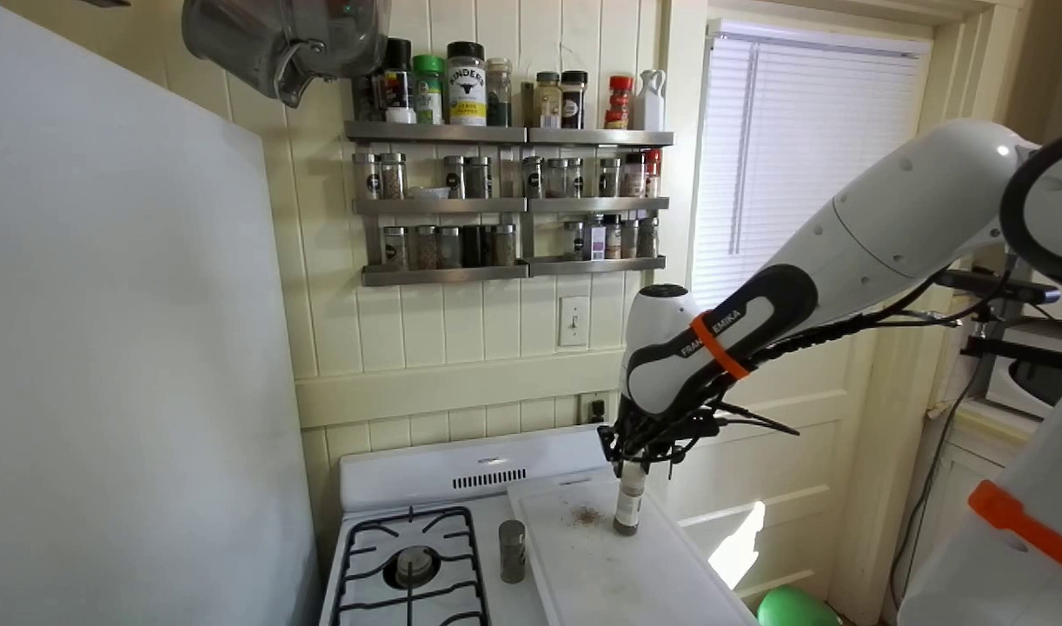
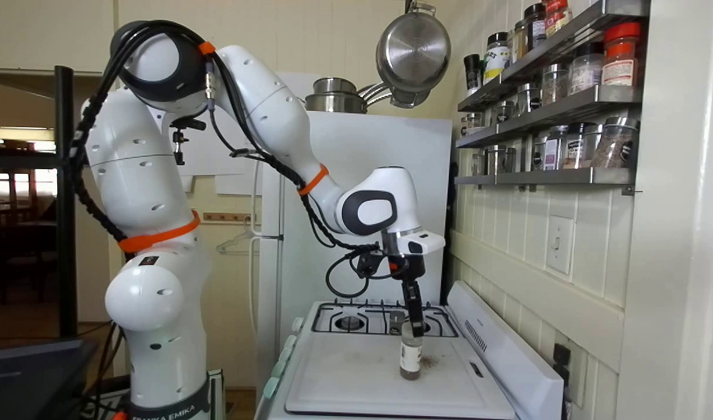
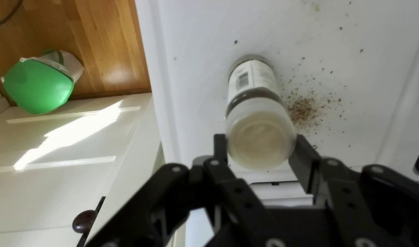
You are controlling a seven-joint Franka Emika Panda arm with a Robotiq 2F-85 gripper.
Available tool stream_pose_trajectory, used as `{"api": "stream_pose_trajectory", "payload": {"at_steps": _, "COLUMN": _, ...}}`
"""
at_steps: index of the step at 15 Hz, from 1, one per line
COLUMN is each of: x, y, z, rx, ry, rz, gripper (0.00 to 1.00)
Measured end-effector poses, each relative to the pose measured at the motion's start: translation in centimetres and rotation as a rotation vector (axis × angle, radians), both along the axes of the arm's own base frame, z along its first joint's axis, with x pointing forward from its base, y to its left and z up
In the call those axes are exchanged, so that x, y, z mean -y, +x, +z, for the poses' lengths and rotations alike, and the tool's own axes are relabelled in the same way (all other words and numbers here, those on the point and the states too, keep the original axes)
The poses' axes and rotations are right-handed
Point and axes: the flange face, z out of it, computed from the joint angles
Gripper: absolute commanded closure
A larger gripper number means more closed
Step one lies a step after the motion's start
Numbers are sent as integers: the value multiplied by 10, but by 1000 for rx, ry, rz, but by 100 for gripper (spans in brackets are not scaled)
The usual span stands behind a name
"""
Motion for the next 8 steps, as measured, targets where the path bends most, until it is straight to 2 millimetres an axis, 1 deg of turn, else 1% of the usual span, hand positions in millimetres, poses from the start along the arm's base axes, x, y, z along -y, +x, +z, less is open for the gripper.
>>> {"api": "stream_pose_trajectory", "payload": {"at_steps": 5, "x": 2, "y": 3, "z": 0, "rx": 5, "ry": 68, "rz": 11, "gripper": 76}}
{"api": "stream_pose_trajectory", "payload": {"at_steps": 8, "x": 3, "y": 8, "z": 0, "rx": -2, "ry": 77, "rz": 20, "gripper": 76}}
